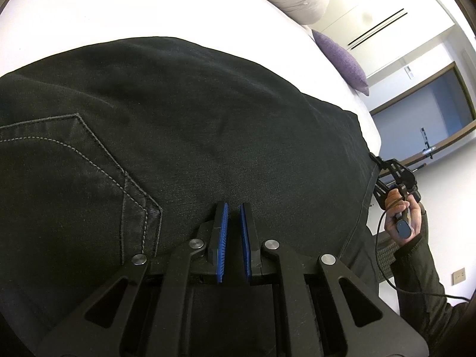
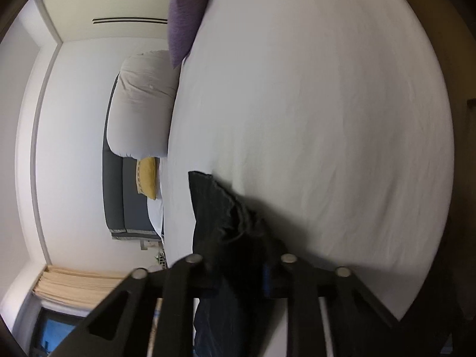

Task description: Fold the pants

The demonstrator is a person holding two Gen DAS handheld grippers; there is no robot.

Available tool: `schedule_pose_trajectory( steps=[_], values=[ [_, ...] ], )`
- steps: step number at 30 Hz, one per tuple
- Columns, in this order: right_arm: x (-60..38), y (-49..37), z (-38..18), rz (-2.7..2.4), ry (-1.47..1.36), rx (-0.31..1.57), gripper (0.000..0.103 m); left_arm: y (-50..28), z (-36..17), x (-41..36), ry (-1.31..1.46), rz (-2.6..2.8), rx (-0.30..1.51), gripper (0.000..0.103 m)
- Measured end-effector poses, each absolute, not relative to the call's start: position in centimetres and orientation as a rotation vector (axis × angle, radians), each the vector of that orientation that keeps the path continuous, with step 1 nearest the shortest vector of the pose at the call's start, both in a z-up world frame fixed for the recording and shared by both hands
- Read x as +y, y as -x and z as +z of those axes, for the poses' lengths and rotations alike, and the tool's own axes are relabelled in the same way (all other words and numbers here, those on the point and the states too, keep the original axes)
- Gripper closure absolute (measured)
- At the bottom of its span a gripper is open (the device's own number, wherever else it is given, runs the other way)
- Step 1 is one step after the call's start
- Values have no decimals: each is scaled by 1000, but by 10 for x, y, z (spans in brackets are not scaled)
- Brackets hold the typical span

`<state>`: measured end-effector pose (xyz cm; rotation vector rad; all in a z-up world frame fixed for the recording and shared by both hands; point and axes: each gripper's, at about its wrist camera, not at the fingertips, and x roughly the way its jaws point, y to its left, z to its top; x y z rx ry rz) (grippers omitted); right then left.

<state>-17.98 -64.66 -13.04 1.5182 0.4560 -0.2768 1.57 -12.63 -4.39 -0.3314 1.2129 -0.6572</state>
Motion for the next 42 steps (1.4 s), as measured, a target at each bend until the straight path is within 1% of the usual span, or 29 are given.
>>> schedule_pose_trajectory(
  steps=[1, 6, 9, 11, 14, 15, 17, 19, 21, 23, 25, 26, 28, 29, 30, 31, 32, 33, 35, 37, 42],
  values=[
    [-648, 179, -130, -275, -1515, 457, 88, -16, -44, -126, 332, -656, 1214, 94],
    [-644, 178, -119, -292, -1456, 458, 91, -16, -43, -124, 336, -655, 1218, 94],
    [-635, 174, -103, -316, -1380, 470, 91, -17, -44, -122, 345, -655, 1221, 94],
    [-620, 163, -80, -298, -1274, 498, 92, -18, -46, -121, 354, -656, 1223, 94],
    [-577, 132, -37, -219, -1026, 595, 92, -20, -49, -120, 368, -656, 1226, 94],
    [-551, 116, -21, -190, -885, 661, 92, -21, -49, -119, 372, -656, 1226, 94],
    [-504, 93, -8, -153, -651, 789, 92, -21, -50, -118, 376, -655, 1225, 94],
    [-455, 72, -13, -125, -402, 932, 92, -22, -50, -118, 380, -651, 1224, 94],
    [-420, 57, -35, -114, -246, 1069, 91, -24, -50, -116, 398, -645, 1226, 94],
    [-408, 50, -51, -153, -200, 1109, 91, -26, -48, -114, 419, -634, 1238, 94],
    [-411, 49, -50, -172, -226, 1098, 91, -30, -43, -114, 433, -618, 1254, 94],
    [-414, 49, -49, -174, -243, 1092, 91, -33, -39, -115, 445, -615, 1260, 92],
    [-415, 52, -46, -175, -244, 1076, 91, -41, -30, -119, 510, -640, 1258, 83],
    [-414, 54, -43, -174, -236, 1062, 91, -45, -26, -123, 538, -656, 1252, 62],
    [-413, 57, -41, -174, -233, 1052, 91, -52, -18, -130, 562, -669, 1235, 25],
    [-412, 60, -38, -172, -234, 1037, 91, -57, -12, -138, 574, -676, 1213, 11],
    [-409, 62, -37, -169, -233, 1028, 91, -63, -5, -146, 586, -689, 1190, 1],
    [-407, 64, -36, -168, -233, 1018, 91, -69, -1, -156, 595, -713, 1187, 1],
    [-401, 76, -36, -170, -234, 998, 91, -87, -4, -187, 616, -791, 1249, 1],
    [-399, 81, -33, -172, -231, 981, 91, -103, -15, -214, 644, -808, 1327, 1],
    [-404, 94, -29, -158, -234, 936, 91, -119, -39, -256, 725, -810, 1444, 1]
  ],
)
